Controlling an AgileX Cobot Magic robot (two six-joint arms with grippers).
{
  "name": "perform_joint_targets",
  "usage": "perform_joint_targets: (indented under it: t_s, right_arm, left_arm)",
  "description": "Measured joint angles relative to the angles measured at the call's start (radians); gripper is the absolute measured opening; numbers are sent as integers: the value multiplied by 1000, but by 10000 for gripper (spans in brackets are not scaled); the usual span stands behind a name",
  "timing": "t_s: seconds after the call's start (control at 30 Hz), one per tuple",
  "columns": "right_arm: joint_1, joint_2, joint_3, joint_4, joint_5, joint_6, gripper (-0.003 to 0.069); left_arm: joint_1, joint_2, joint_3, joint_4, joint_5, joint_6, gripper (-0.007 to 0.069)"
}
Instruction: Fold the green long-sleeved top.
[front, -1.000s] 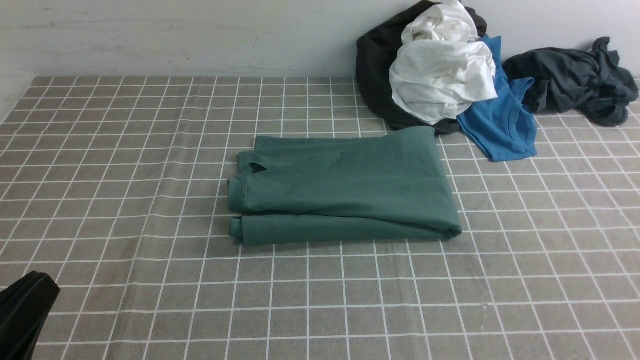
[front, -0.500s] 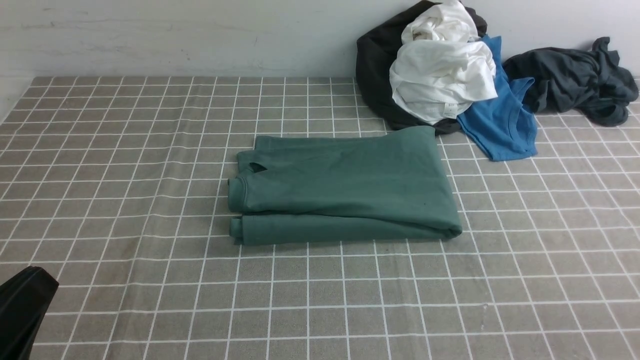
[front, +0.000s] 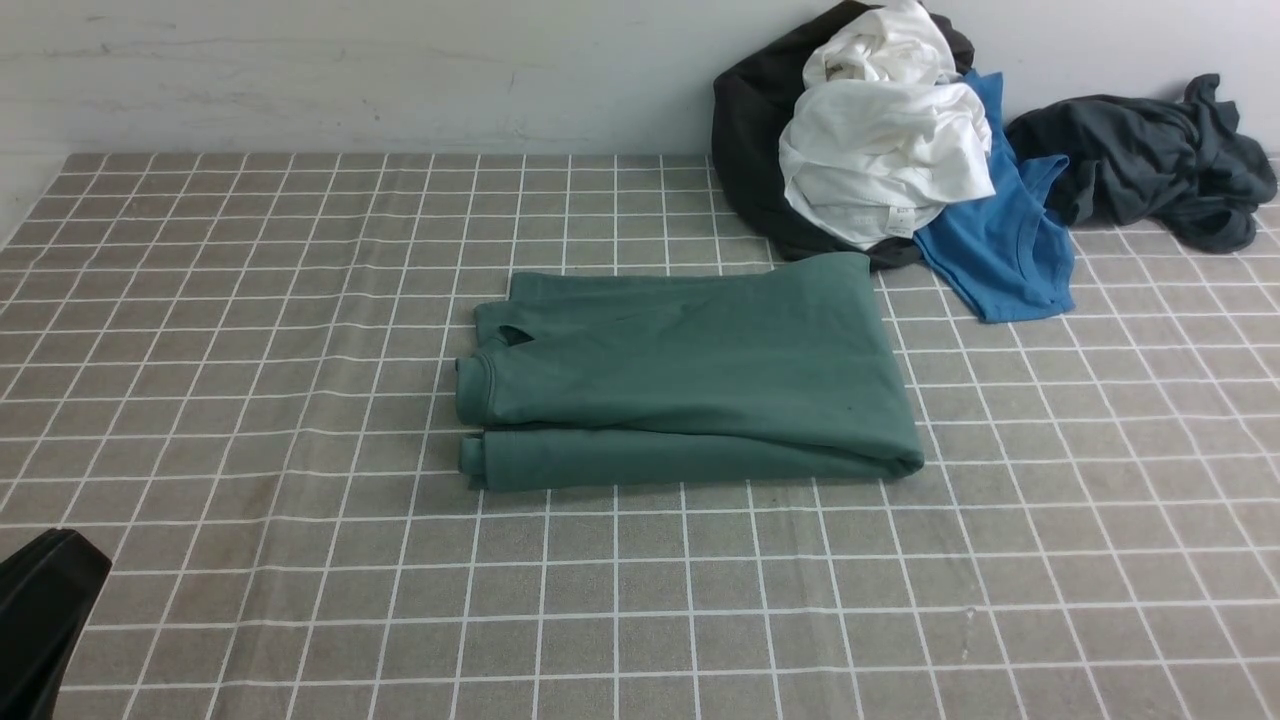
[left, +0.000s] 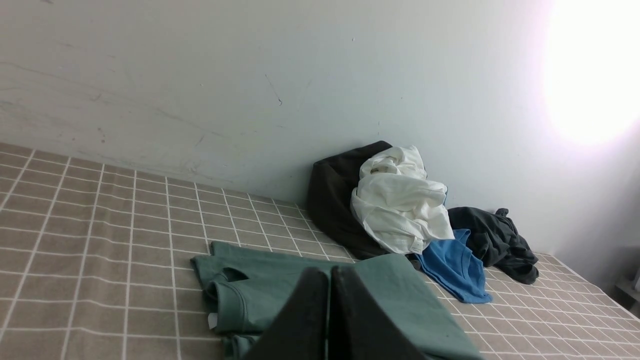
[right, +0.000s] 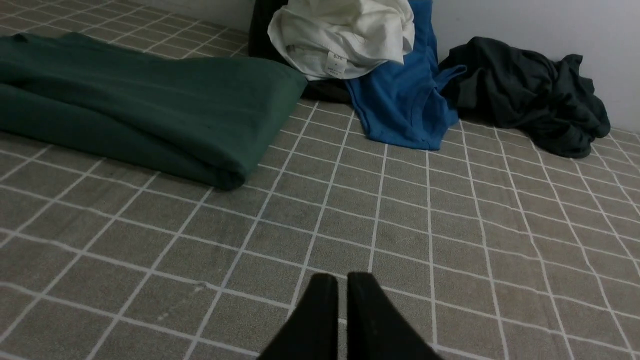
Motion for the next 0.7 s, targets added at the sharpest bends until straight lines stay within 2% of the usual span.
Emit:
perform_joint_targets:
  t_s: [0.2,0.7]
  right_arm:
    - [-2,0,0,0,3,45,28]
    - [-2,0,0,0,3,41,28]
  left_arm:
    - [0,0,0,-1,0,0,-8]
    - [0,0,1,-2,0,0,-8]
